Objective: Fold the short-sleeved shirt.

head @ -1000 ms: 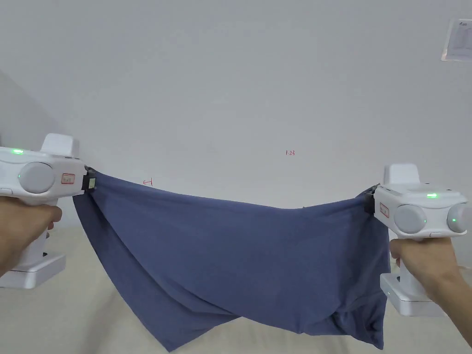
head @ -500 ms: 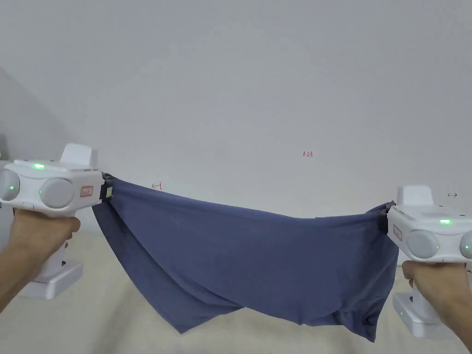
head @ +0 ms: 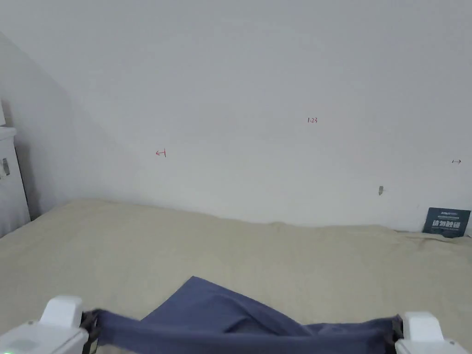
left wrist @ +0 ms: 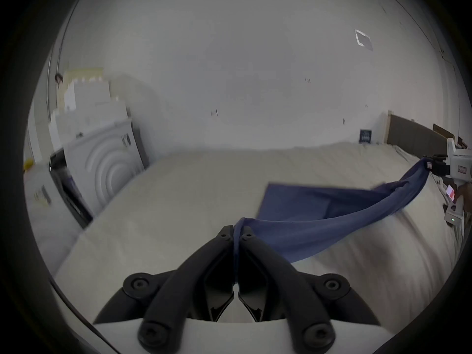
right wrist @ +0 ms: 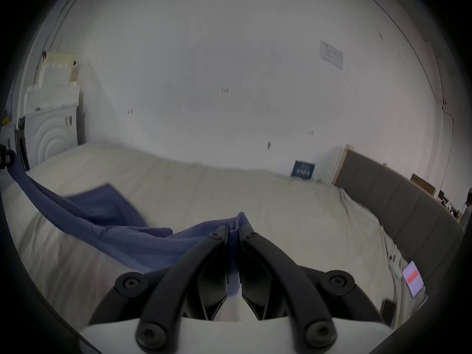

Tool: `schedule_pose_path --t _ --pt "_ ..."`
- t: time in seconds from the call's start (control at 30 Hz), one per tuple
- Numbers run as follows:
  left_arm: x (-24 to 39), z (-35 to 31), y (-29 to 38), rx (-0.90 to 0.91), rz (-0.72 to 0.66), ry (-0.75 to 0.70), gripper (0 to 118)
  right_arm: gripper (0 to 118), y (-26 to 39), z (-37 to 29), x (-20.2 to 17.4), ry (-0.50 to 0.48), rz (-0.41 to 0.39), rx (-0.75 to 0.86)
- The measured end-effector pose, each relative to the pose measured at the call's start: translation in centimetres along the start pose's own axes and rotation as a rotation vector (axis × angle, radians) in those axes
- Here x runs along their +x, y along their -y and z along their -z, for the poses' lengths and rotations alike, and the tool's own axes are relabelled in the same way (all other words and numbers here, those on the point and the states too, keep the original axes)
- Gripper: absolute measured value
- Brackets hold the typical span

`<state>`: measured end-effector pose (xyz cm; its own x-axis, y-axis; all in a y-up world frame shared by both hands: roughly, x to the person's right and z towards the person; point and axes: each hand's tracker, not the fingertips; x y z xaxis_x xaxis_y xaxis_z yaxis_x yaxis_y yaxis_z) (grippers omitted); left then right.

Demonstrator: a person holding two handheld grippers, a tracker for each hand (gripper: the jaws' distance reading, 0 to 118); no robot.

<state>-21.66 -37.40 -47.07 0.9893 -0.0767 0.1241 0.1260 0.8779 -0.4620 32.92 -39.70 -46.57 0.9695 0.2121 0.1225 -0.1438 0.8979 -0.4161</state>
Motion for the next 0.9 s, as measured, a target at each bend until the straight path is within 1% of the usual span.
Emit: schedule_pose_path --t 0.07,0.1,0.17,0.37,0.43,0.5,0.6,0.67,0.77,0.83,0.87,0.9 --pt "0.4 -1.5 4.1 -0.022 -0.017 -0.008 0 5 3.9 -1.8 -0.3 0.008 0.010 -0.026" --pt "0.6 -2.2 5.6 -0.063 -0.023 0.013 0 5 5.5 -2.6 -0.4 0.011 0.007 -0.054" --pt "1.2 -3.6 9.0 -0.072 -0.019 0.001 0 5 8.9 -4.5 -0.7 0.024 0.026 -0.088" --pt "3.2 -7.9 15.1 -0.148 -0.038 0.028 0 5 14.3 -7.6 -0.8 0.043 0.094 -0.157" --pt "3.4 -8.7 16.1 -0.164 -0.041 0.035 0 5 15.2 -8.0 -0.9 0.048 0.090 -0.164" --pt "3.5 -9.2 16.9 -0.175 -0.047 0.034 0 5 15.8 -8.2 -1.0 0.053 0.065 -0.172" --pt "3.2 -8.9 17.3 -0.192 -0.075 0.037 0 5 16.2 -8.6 -1.2 0.043 0.062 -0.191" --pt "2.9 -8.2 17.3 -0.207 -0.096 0.039 0 5 16.7 -8.2 -1.3 0.029 0.047 -0.203" --pt "2.6 -7.6 17.3 -0.224 -0.104 0.049 0 7 16.4 -8.5 -1.5 0.019 0.055 -0.210" --pt "2.3 -7.9 17.0 -0.217 -0.114 0.058 0 13 15.7 -9.7 -1.4 0.012 0.073 -0.204" --pt "2.7 -8.9 16.4 -0.199 -0.122 0.067 3 19 15.4 -10.3 -1.4 0.016 0.081 -0.194" --pt "2.6 -9.4 16.0 -0.185 -0.124 0.068 9 32 15.1 -11.0 -1.4 0.016 0.093 -0.173"
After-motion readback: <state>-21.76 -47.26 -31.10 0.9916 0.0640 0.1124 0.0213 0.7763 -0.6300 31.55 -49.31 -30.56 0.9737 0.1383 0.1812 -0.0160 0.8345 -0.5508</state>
